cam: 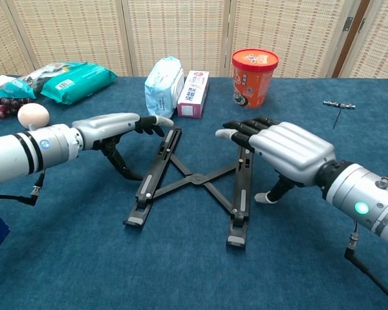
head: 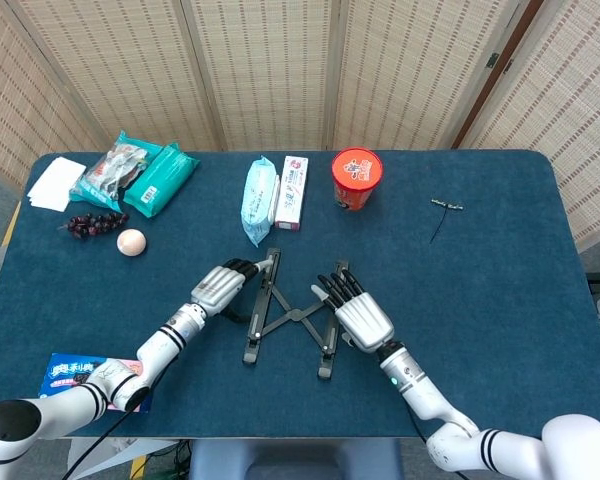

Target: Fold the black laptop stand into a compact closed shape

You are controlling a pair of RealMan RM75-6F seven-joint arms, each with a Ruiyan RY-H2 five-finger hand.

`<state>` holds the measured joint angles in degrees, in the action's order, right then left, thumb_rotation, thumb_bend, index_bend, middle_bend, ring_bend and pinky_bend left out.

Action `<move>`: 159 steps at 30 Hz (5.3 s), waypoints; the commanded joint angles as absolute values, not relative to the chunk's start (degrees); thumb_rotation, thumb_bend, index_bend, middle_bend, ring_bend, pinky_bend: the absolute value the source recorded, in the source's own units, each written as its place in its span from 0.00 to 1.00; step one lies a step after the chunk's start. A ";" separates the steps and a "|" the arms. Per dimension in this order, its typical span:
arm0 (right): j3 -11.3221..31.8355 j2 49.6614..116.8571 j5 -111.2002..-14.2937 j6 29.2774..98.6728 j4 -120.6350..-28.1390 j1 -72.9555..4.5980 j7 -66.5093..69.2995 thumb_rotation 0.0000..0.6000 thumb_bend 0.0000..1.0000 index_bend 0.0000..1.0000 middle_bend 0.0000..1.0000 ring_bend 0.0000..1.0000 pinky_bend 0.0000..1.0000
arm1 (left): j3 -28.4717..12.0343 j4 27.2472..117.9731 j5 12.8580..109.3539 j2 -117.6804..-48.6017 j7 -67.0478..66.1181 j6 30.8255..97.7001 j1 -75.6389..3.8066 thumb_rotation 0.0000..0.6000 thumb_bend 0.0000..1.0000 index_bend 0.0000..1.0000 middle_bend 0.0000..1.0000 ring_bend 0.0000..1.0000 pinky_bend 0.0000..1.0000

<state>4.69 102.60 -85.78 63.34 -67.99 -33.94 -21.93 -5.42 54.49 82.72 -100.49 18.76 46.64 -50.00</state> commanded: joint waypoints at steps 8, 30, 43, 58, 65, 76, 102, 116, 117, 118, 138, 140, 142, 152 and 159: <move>4.78 103.65 -85.77 63.64 -66.17 -34.23 -21.54 1.00 0.05 0.00 0.00 0.00 0.00 | -5.78 53.06 82.12 -101.47 19.36 46.27 -50.16 1.00 0.14 0.06 0.17 0.14 0.13; 6.32 107.65 -84.02 66.02 -64.69 -33.69 -24.64 1.00 0.05 0.00 0.00 0.00 0.00 | -6.96 52.56 79.47 -102.22 19.85 44.95 -49.36 1.00 0.14 0.06 0.17 0.14 0.13; 8.30 111.39 -82.06 68.05 -62.91 -33.29 -26.38 1.00 0.05 0.00 0.00 0.00 0.00 | -7.98 54.01 78.17 -102.51 19.28 44.94 -49.07 1.00 0.14 0.06 0.17 0.14 0.13; 10.12 114.32 -80.95 68.48 -61.35 -34.40 -27.13 1.00 0.06 0.00 0.00 0.00 0.00 | -9.08 57.11 76.49 -102.02 18.57 44.09 -48.91 1.00 0.14 0.06 0.16 0.14 0.13; 9.98 114.98 -80.90 68.46 -60.53 -34.63 -27.36 1.00 0.06 0.00 0.00 0.00 0.00 | -9.22 57.41 75.97 -102.14 18.03 43.83 -48.79 1.00 0.14 0.06 0.16 0.14 0.13; 9.29 114.33 -81.25 68.96 -60.76 -34.13 -26.90 1.00 0.06 0.00 0.00 0.00 0.00 | -9.42 56.92 75.51 -100.87 16.31 44.29 -48.29 1.00 0.14 0.06 0.16 0.14 0.13; 9.00 115.07 -81.17 68.48 -59.55 -34.29 -27.05 1.00 0.05 0.00 0.00 0.00 0.00 | -9.33 56.44 75.83 -103.10 18.00 43.44 -48.37 1.00 0.14 0.06 0.16 0.14 0.13; 10.08 118.15 -81.80 69.19 -55.65 -35.62 -25.27 1.00 0.06 0.00 0.00 0.00 0.00 | -9.48 57.32 76.01 -103.55 18.83 43.09 -48.64 1.00 0.14 0.06 0.15 0.14 0.13; 10.19 118.35 -81.77 69.17 -55.41 -35.71 -25.13 1.00 0.06 0.00 0.00 0.00 0.00 | -9.51 57.42 76.01 -103.57 18.93 43.01 -48.68 1.00 0.14 0.06 0.15 0.14 0.13; 10.26 118.47 -81.73 69.16 -55.28 -35.76 -25.03 1.00 0.06 0.00 0.00 0.00 0.00 | -9.53 57.49 76.02 -103.57 18.96 43.00 -48.70 1.00 0.14 0.06 0.15 0.14 0.13; 6.95 92.58 -84.60 53.66 -80.92 -41.12 -17.75 1.00 0.06 0.00 0.00 0.00 0.00 | -10.20 69.84 73.35 -93.36 9.06 51.46 -43.07 1.00 0.14 0.06 0.15 0.14 0.13; 6.78 89.97 -85.53 49.89 -82.42 -43.49 -16.25 1.00 0.05 0.00 0.00 0.00 0.00 | -10.21 71.77 72.54 -91.96 7.34 52.60 -42.08 1.00 0.14 0.06 0.15 0.14 0.13; 6.44 88.12 -86.59 46.46 -82.93 -45.74 -14.37 1.00 0.05 0.00 0.00 0.00 0.00 | -10.21 73.27 71.79 -90.90 6.19 53.33 -41.29 1.00 0.14 0.06 0.15 0.14 0.13; 4.65 85.79 -92.11 34.02 -79.43 -56.60 -4.27 1.00 0.02 0.00 0.00 0.00 0.00 | -10.13 80.14 69.73 -86.24 3.12 56.72 -37.85 1.00 0.14 0.06 0.14 0.13 0.12; 2.26 87.62 -96.59 31.94 -73.92 -61.76 0.56 1.00 0.02 0.00 0.00 0.00 0.00 | -10.18 81.75 69.03 -84.72 3.60 57.83 -36.26 1.00 0.14 0.06 0.14 0.13 0.12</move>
